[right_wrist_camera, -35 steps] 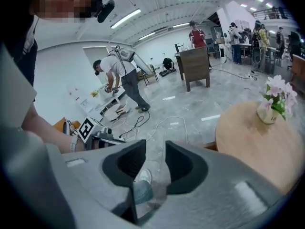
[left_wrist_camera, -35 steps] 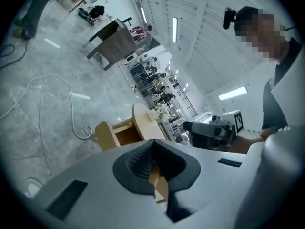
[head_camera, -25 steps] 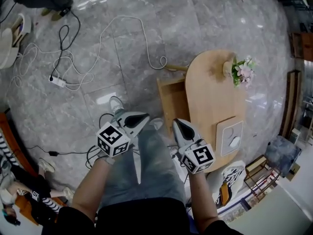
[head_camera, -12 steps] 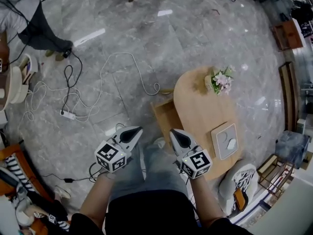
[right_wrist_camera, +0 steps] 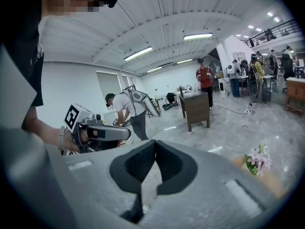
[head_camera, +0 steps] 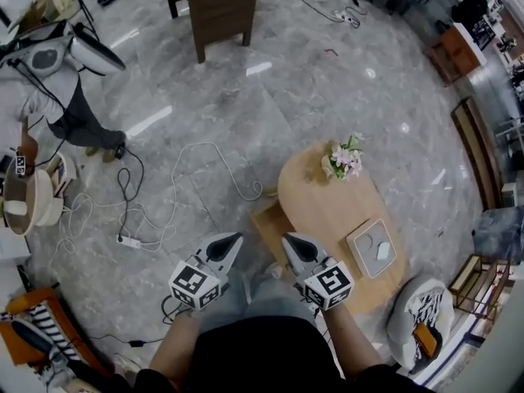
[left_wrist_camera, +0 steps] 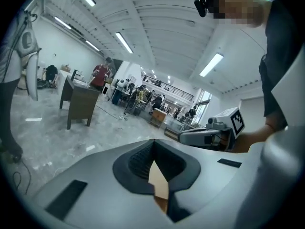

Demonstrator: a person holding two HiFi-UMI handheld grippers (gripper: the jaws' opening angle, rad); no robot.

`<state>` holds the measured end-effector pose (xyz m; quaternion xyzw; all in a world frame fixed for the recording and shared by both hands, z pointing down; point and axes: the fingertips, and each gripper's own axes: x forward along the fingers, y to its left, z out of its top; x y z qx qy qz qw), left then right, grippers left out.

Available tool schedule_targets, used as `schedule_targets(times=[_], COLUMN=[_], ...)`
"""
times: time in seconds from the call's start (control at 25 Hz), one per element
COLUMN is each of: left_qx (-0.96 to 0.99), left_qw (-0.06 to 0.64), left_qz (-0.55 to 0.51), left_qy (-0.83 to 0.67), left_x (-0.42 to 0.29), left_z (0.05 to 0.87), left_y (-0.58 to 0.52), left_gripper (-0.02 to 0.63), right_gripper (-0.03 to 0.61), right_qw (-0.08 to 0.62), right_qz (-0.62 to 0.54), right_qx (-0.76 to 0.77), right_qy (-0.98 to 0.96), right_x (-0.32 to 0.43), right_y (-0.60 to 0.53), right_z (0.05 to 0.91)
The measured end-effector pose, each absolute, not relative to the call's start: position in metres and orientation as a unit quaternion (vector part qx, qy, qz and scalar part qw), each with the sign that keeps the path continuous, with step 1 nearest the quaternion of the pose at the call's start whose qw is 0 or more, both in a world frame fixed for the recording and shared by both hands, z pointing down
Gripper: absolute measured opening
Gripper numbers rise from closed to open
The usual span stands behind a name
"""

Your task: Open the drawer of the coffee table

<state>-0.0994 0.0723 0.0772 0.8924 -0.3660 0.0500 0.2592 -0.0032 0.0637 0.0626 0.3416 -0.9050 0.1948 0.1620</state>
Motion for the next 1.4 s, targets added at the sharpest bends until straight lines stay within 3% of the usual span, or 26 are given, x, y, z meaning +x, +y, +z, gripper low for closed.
schedule_targets(times=[0.24, 0.76, 1.4], left_qx=[0.914, 0.929, 0.941], left_qw=[0.183, 0.104, 0.055], left_qz=[0.069, 0.058, 0.046], left_qy=[-0.357, -0.352, -0.331], left_x=[-0.085, -0.062, -0.014], left_z=[0.009, -0.095, -0.137], left_y=[0.067, 0.058, 0.074], left_gripper=[0.014, 0.014, 0.014], right_gripper=[-0.002, -0.002, -0.002], right_qw=[0.128, 0.084, 0.061], right_qz=[0.156, 0.095, 0.056], right_qx=[0.369, 0.407, 0.438], right_qy=[-0.908, -0.905, -0.895], right_x=[0.011, 0.044, 0.082], right_y=[0.051, 0.064, 0.087], right_z=[0.0, -0.096, -0.148])
